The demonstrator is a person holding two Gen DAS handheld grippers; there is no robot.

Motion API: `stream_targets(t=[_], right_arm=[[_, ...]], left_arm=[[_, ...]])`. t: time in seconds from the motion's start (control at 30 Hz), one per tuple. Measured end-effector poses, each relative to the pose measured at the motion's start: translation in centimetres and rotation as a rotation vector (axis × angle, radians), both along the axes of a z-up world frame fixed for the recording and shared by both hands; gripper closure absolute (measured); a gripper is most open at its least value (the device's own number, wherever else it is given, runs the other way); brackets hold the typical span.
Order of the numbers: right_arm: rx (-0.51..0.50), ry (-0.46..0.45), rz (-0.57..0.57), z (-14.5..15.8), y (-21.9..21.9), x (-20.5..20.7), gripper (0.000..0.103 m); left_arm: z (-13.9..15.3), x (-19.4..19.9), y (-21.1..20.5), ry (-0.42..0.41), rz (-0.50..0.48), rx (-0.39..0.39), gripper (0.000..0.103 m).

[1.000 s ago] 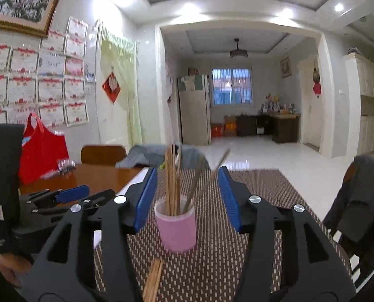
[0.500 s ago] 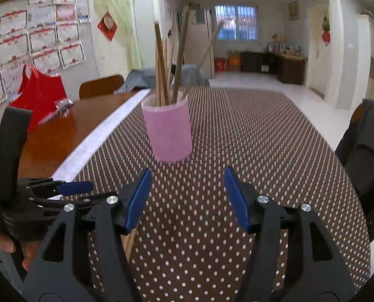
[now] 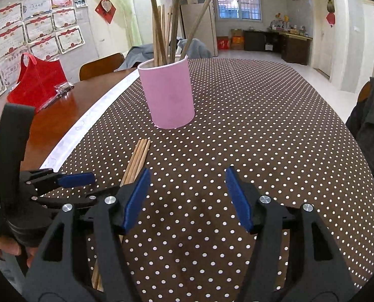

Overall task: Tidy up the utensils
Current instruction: 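Move both grippers back over the remaining chopsticks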

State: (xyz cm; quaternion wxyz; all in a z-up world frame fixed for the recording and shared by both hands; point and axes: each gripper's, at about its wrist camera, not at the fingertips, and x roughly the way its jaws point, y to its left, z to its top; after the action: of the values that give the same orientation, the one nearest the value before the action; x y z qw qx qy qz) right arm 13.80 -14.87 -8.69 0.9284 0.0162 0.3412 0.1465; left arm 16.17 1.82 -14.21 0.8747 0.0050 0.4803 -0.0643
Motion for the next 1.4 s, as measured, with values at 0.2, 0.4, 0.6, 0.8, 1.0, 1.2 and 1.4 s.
stream_targets(t=[0.2, 0.4, 0.6, 0.8, 1.0, 1.2, 1.4], right_arm=[[-0.004, 0.02, 0.013, -0.6, 0.6, 0.4, 0.041], [-0.009, 0.034, 0.022, -0.7, 0.8, 0.5, 0.04], [0.003, 0.048, 0.026, -0.8, 0.9, 1.0, 0.04], [-0.004, 0.047, 0.022, -0.9, 0.8, 1.4, 0.04], [-0.001, 0.053, 0.028, -1.1, 0.9, 1.5, 0.04], [-0.005, 0.057, 0.033, -1.1, 1.0, 1.6, 0.039], [-0.01, 0.081, 0.047, -1.4, 1.3, 2.0, 0.039]], left_arm=[[0.4, -0.4, -1.0, -0.012, -0.039, 0.08, 0.043], [0.6, 0.2, -0.1, 0.006, -0.057, 0.071, 0.043], [0.2, 0.9, 0.4, 0.034, -0.011, 0.101, 0.043], [1.3, 0.5, 2.3, 0.012, 0.031, -0.074, 0.043], [0.5, 0.4, -0.1, 0.029, -0.026, -0.007, 0.043], [0.8, 0.4, 0.5, 0.041, -0.008, 0.034, 0.043], [0.8, 0.7, 0.0, 0.042, -0.038, 0.06, 0.043]])
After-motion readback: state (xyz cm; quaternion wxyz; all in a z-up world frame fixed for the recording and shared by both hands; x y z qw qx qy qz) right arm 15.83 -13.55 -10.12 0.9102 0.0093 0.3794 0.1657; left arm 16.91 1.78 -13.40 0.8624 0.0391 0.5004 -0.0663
